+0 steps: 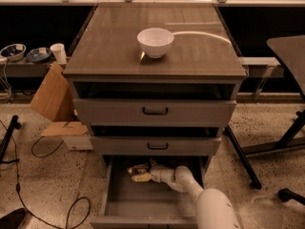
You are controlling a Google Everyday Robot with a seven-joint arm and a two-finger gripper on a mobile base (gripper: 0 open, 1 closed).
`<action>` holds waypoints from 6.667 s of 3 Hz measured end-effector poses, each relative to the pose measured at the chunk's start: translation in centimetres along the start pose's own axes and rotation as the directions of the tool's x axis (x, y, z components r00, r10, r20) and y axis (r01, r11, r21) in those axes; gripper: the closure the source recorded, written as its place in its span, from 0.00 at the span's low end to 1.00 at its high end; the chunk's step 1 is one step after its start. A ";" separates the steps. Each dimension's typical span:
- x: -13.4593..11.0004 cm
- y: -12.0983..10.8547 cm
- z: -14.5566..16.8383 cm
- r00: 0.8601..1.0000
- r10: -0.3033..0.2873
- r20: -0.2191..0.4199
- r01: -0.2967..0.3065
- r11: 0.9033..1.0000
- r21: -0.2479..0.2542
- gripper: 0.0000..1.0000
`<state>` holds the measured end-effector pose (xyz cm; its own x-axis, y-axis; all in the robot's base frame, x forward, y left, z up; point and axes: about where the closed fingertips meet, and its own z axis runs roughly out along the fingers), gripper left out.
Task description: Pick orange can from bottom drawer and place on counter
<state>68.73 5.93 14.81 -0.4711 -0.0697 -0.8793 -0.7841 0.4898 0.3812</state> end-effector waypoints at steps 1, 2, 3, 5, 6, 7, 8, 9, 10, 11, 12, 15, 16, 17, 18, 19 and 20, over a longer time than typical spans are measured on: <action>0.2 -0.3 0.3 1.000 -0.018 0.022 0.018 1.000 0.008 0.00; -0.3 -0.9 1.0 0.998 -0.056 0.031 0.055 0.998 0.016 0.00; -1.4 -1.3 2.3 0.997 -0.081 0.003 0.082 0.997 -0.013 0.00; -0.9 -2.0 2.6 0.997 -0.069 -0.019 0.069 0.998 -0.015 0.00; -0.6 -2.5 2.5 0.998 -0.059 -0.031 0.059 0.998 -0.010 0.00; -0.3 -2.9 2.6 0.998 -0.045 -0.046 0.045 0.999 -0.003 0.00; 0.0 -3.2 2.6 0.998 -0.034 -0.059 0.034 0.999 0.001 0.18; 0.1 -3.3 2.5 0.997 -0.031 -0.063 0.031 0.999 0.003 0.42; 0.1 -3.4 2.4 0.997 -0.031 -0.065 0.031 0.999 0.005 0.65; 0.2 -3.6 1.6 0.998 -0.039 -0.059 0.040 0.999 0.017 0.89; 0.2 -3.5 0.1 0.998 -0.051 -0.046 0.053 0.998 0.038 1.00; -3.7 -0.9 -8.6 0.993 -0.087 -0.080 0.097 0.986 0.133 1.00; -4.6 2.5 -11.6 0.987 -0.058 -0.148 0.077 0.989 0.125 1.00; -4.4 4.6 -13.1 0.983 -0.030 -0.183 0.053 0.991 0.123 1.00; -5.7 6.5 -16.0 0.980 -0.017 -0.198 0.051 0.984 0.169 1.00; -8.2 8.8 -19.1 0.977 -0.022 -0.210 0.071 0.971 0.230 1.00; -11.0 11.6 -21.8 0.974 -0.044 -0.224 0.105 0.958 0.268 1.00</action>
Offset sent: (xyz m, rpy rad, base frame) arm 0.0152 -0.0025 -0.0066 -0.0038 -0.0888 -0.0305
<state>56.01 -6.53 35.11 -0.5147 -0.2844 -0.8089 -0.6919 0.6949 0.1960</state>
